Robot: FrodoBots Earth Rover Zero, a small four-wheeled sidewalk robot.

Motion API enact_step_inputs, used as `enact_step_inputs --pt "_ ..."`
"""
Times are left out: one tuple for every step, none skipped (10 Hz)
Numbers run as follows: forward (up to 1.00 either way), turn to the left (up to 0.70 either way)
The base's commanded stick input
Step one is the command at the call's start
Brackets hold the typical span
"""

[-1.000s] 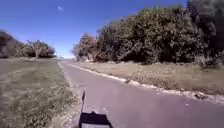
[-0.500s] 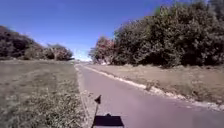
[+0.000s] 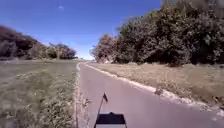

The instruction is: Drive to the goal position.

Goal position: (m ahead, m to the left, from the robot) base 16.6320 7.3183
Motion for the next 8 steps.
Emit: enact_step_inputs --pt "1.0 0.0" --pt "1.0 0.0" --pt "1.0 0.0" --pt "1.0 0.0" --pt "1.0 0.0" --pt "1.0 0.06" --pt "1.0 0.0" --pt "1.0 0.0"
